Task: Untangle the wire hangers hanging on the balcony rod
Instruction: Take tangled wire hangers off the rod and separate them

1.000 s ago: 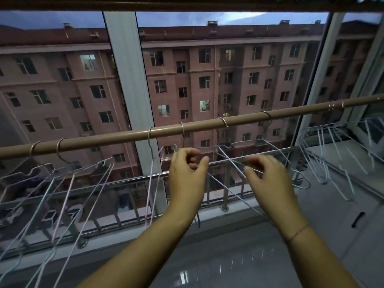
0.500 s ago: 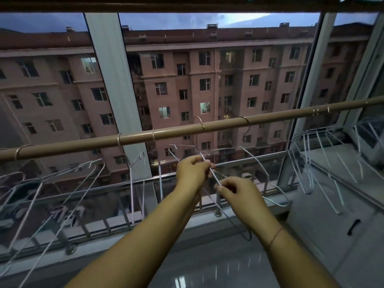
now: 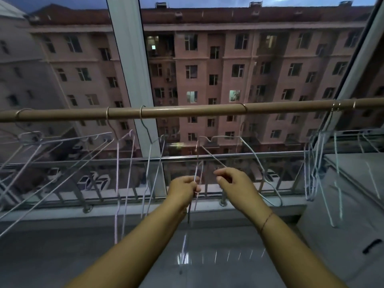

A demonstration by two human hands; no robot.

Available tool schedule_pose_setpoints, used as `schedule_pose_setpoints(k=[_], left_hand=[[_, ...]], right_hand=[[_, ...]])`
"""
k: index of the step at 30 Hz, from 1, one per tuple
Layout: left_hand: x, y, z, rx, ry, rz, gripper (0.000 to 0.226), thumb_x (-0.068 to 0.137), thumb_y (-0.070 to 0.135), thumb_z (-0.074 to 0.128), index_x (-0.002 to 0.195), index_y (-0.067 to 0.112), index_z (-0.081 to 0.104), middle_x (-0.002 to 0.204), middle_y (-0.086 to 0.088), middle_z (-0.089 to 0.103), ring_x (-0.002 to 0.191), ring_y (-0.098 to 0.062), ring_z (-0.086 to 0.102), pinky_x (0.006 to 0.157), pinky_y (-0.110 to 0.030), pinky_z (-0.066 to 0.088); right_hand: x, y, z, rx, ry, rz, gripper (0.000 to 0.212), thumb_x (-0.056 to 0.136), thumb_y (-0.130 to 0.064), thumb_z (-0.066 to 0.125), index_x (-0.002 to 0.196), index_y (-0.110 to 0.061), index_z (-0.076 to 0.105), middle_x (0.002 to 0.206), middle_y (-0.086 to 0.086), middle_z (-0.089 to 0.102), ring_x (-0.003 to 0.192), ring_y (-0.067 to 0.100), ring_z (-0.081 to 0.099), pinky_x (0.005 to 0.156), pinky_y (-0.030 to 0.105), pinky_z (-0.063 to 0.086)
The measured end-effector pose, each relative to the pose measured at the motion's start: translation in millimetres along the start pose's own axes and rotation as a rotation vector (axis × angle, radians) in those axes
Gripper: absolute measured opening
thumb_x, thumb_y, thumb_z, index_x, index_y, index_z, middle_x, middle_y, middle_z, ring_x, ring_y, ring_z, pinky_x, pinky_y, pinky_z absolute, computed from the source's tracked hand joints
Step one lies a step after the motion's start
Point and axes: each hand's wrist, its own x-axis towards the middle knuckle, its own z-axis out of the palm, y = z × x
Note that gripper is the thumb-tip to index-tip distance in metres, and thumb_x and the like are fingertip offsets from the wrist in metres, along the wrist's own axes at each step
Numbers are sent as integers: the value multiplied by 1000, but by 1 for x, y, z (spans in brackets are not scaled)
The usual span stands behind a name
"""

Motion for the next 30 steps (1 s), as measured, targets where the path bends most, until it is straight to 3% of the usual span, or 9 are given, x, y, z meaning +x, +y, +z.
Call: schedule_pose_setpoints(k=[4, 9, 14, 18, 21, 23, 25, 28, 30], left_hand=[[-5, -19, -14, 121, -25, -7, 29, 91, -9, 40, 108, -6, 64, 61, -7, 53, 58, -15, 42, 55, -21, 34], [-12, -31, -30, 258, -40, 15, 29, 89, -9, 43, 97, -1, 69, 63, -1, 56, 60, -10, 42, 57, -21, 33], [-19, -37, -40, 319, -98, 6, 32, 91, -5, 40, 85, 11, 67, 75, -2, 58, 78, -15, 50, 70, -26, 38], [-27, -35, -39, 315, -149, 18, 31, 94, 1, 42, 88, 14, 69, 90, -4, 62, 93, -16, 55, 80, -26, 39], [-32, -28, -29, 331, -133, 115, 24, 93, 7, 49, 89, 19, 69, 101, -3, 64, 94, -14, 55, 81, -27, 43], [-36, -20, -20, 316, 2, 224, 12, 90, 16, 58, 98, 20, 66, 109, -2, 61, 100, -16, 56, 90, -33, 47], [-42, -8, -12, 208, 127, 310, 9, 85, 22, 65, 94, 20, 63, 104, -4, 60, 95, -18, 58, 87, -34, 51], [-59, 15, 4, 2, -40, 313, 13, 85, 26, 65, 80, 16, 70, 77, -3, 69, 71, -12, 61, 62, -20, 51], [-68, 29, 15, -48, -178, 288, 21, 86, 28, 63, 74, 14, 74, 75, -10, 72, 68, -14, 63, 66, -27, 54]], right_hand=[[5, 8, 12, -74, -55, -6, 34, 90, -10, 49, 123, -16, 56, 124, 3, 53, 102, 15, 54, 86, 23, 41], [1, 13, 13, -166, -198, 5, 46, 91, -10, 49, 136, -18, 43, 140, 3, 44, 118, 21, 49, 100, 32, 39], [-11, 10, 7, -347, -261, 8, 38, 90, -12, 50, 128, -17, 52, 130, 4, 55, 119, 23, 49, 102, 35, 40], [-32, 4, -4, -457, -243, 35, 10, 90, -23, 52, 94, -21, 62, 96, 2, 66, 94, 22, 59, 76, 30, 45], [-50, -1, -20, -354, -214, 60, 16, 90, -22, 53, 75, -19, 57, 69, -1, 61, 68, 17, 59, 58, 26, 42], [-62, -6, -30, -133, -157, 119, 20, 91, -17, 52, 72, -17, 56, 58, 1, 58, 52, 15, 57, 50, 25, 46], [-70, -14, -39, 32, -81, 159, 21, 92, -12, 49, 72, -17, 56, 57, 4, 55, 45, 13, 54, 42, 23, 46], [-74, -27, -47, 153, -9, 146, 17, 93, -11, 47, 81, -14, 58, 60, 7, 57, 45, 14, 55, 40, 24, 45], [-73, -38, -50, 201, 40, 112, 16, 93, -10, 48, 83, -14, 60, 61, 7, 59, 44, 14, 56, 40, 24, 44]])
